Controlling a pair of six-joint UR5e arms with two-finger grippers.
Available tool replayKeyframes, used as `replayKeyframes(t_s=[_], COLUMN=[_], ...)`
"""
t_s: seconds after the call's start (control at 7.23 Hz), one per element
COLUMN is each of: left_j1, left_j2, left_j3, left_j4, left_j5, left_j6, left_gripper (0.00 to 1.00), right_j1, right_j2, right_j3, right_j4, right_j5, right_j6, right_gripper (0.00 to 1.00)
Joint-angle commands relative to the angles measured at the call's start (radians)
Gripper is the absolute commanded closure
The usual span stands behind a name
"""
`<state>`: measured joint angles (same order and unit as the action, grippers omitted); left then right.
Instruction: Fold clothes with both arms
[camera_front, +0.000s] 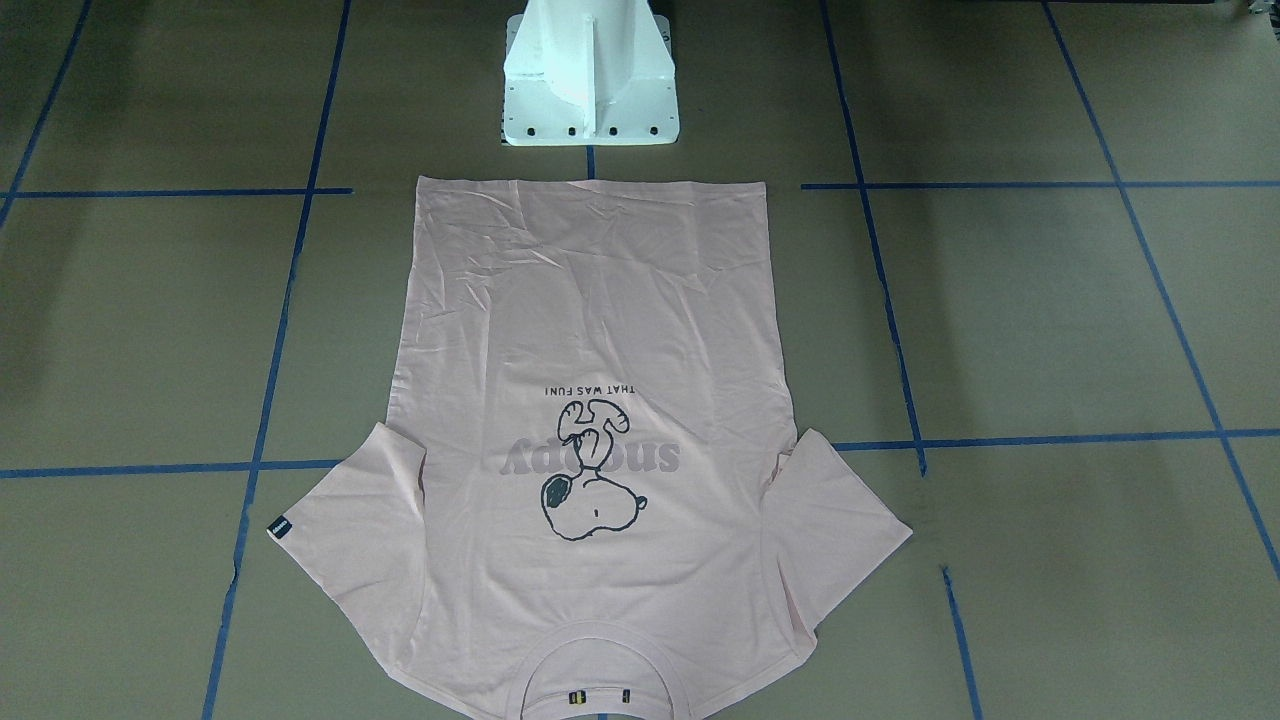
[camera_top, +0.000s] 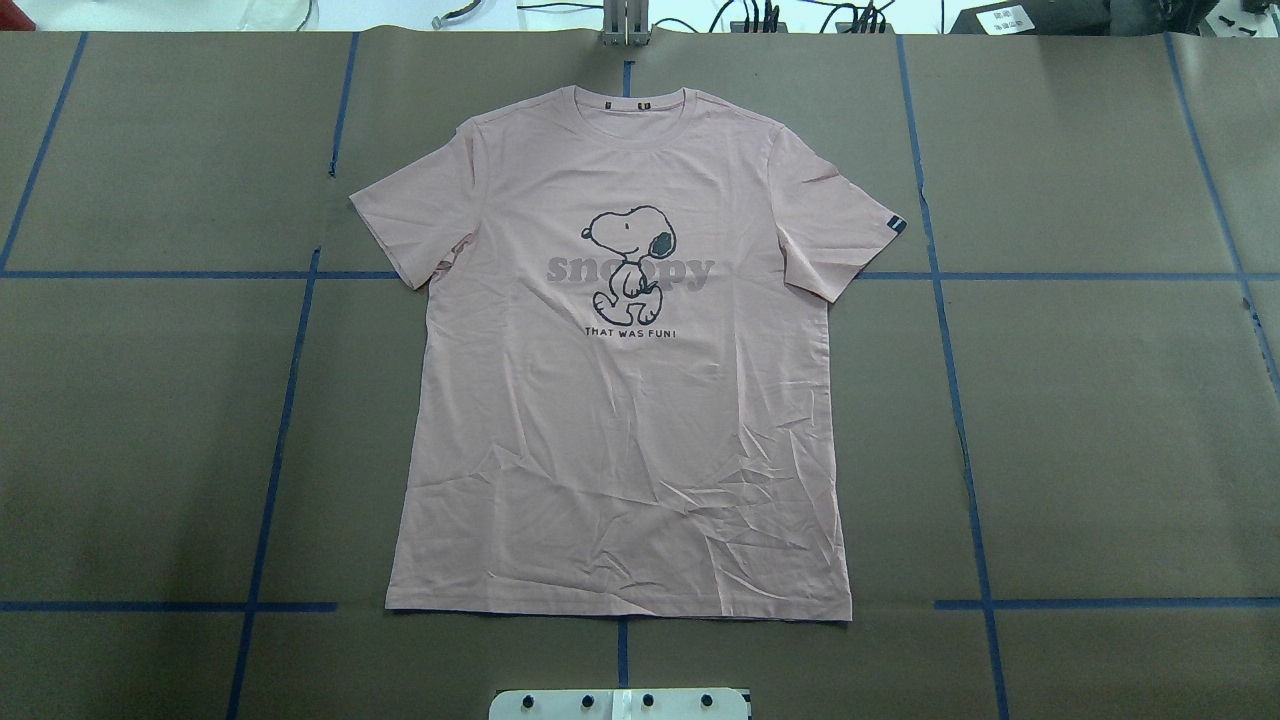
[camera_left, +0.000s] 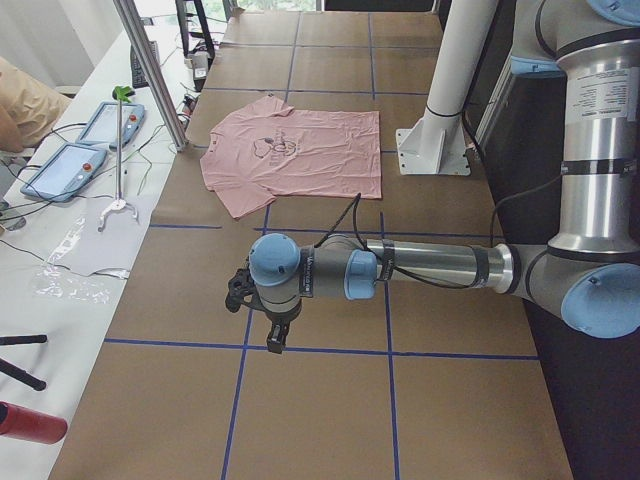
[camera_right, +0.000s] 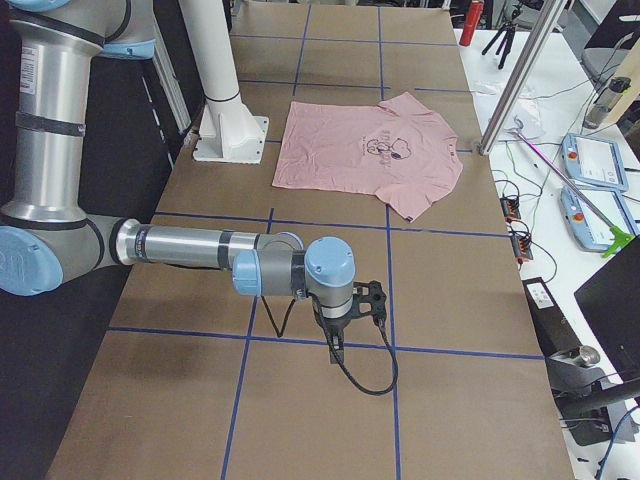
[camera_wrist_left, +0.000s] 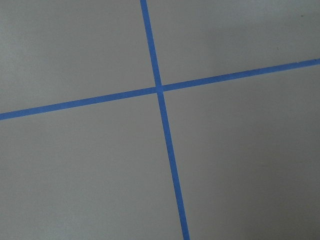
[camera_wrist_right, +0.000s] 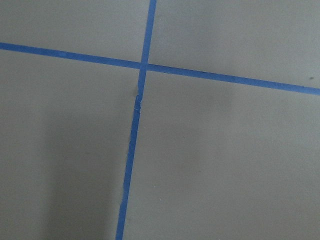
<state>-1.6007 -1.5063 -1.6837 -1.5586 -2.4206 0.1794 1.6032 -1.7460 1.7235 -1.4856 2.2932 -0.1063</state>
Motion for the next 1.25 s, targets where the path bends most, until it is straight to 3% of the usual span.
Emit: replayKeyframes(t_s=[0.0, 0.28, 0.42, 0.69, 0.83, 0.97, 1.11], left_j1=[0.002, 0.002, 0.004, 0.007, 0.008, 0.008, 0.008], left_j2=[0.0, 0.002, -0.002, -0.003, -0.021, -0.108, -0.183], left_j3=[-0.002, -0.005, -0.01, -0.001, -0.004, 0.043, 0.114], left_j4=[-0.017, -0.034, -0.056, -0.24, -0.367, -0.556, -0.666], left_j5=[0.002, -0.008, 0.001, 0.014, 0.024, 0.026, 0.017], left_j6=[0.005, 0.002, 0.003, -0.009, -0.011, -0.015, -0.026], left_gripper=[0.0, 0.0, 0.0, 0.0, 0.0, 0.0, 0.0], right_j1=[-0.008, -0.075, -0.094, -0.104, -0.105, -0.105, -0.103], right_j2=[0.002, 0.023, 0.095, 0.19, 0.198, 0.203, 0.224], right_j3=[0.014, 0.021, 0.033, 0.022, -0.002, -0.043, -0.064], right_j4=[0.001, -0.001, -0.001, 0.048, 0.148, 0.198, 0.218], right_j5=[0.006, 0.002, 0.009, 0.003, 0.003, 0.005, 0.041], right_j6=[0.0, 0.013, 0.014, 0.014, 0.016, 0.016, 0.025], right_gripper=[0.0, 0.0, 0.0, 0.0, 0.0, 0.0, 0.0])
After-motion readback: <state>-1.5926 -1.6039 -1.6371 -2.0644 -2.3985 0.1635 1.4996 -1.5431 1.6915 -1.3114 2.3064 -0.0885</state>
